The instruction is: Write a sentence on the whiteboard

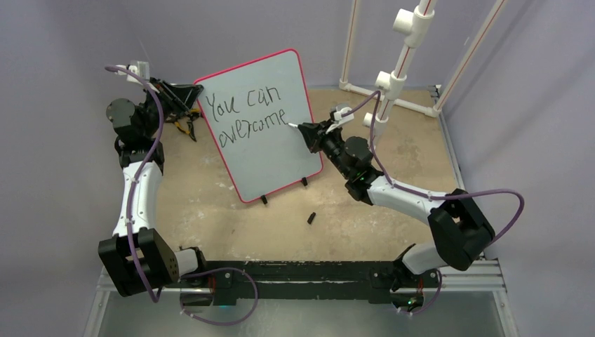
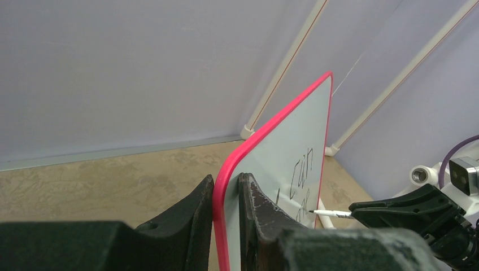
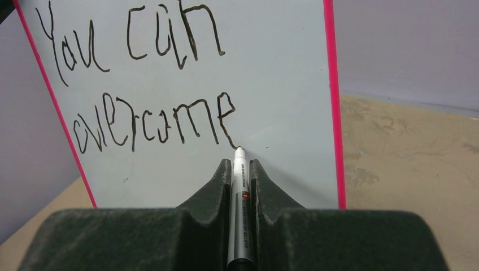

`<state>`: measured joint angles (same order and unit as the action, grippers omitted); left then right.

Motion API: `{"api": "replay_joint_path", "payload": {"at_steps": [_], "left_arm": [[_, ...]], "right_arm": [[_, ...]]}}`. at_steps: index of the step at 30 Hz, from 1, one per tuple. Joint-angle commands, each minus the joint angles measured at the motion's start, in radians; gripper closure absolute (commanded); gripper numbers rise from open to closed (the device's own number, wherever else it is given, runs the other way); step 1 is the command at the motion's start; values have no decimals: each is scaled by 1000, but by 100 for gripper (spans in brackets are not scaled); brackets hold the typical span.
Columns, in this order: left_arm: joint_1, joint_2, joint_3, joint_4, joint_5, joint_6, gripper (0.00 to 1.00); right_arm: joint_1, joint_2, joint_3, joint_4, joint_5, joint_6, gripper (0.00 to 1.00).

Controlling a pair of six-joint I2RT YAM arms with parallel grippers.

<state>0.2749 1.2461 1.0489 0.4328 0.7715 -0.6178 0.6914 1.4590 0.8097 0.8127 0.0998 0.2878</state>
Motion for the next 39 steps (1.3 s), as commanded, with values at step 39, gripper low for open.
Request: {"api": "replay_joint_path", "payload": {"at_steps": [39], "left_arm": [[5,11,-10,-5,11,2,83]], "right_arm": [[-59,-12,79,28,132,-6,100]]}}
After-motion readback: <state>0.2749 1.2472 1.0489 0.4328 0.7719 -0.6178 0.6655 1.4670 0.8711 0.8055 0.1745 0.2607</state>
